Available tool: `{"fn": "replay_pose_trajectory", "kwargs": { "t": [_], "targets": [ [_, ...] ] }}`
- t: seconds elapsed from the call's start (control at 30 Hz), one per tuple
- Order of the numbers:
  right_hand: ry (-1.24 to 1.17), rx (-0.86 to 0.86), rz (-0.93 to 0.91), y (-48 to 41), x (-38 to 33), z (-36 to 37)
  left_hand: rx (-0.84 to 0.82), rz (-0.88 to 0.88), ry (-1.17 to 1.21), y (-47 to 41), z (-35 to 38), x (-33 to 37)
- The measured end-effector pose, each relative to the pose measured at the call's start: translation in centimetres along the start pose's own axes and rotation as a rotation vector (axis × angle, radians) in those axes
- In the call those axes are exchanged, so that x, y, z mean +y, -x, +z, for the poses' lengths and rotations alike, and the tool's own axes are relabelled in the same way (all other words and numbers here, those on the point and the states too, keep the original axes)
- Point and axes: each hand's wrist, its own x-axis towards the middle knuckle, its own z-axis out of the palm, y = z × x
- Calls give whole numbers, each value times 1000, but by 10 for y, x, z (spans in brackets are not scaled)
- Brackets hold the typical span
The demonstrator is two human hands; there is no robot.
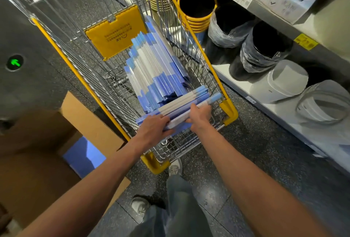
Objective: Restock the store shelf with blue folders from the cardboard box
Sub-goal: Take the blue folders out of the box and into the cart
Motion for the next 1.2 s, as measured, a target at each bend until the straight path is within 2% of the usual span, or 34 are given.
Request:
{"fn": "replay_pose_trajectory", "kwargs": {
  "t": [0.27,0.5,0.67,0.77,0.87,0.93,1.07,1.2],
  "targets": [
    [123,-78,39,-9,17,13,71,-97,72,15,-7,-8],
    [48,-66,76,-13,16,18,118,-191,129,31,-23,-14],
    [76,-182,92,-25,18,18,157,-208,135,46,-33,-12],
    [98,-188,78,3,4,22,204,-227,187,61,-45,-17],
    [396,-135,-87,50,-9,35,264,-289,273,91,-61,-31],
    [549,-142,-280,89,-16,48,332,-313,311,114,-69,-42],
    [693,-321,-590,170,-3,98,423,-370,343,175,-88,-70],
    [863,-491,-751,251,29,159,491,-507,403,256,-93,-119]
  ]
}}
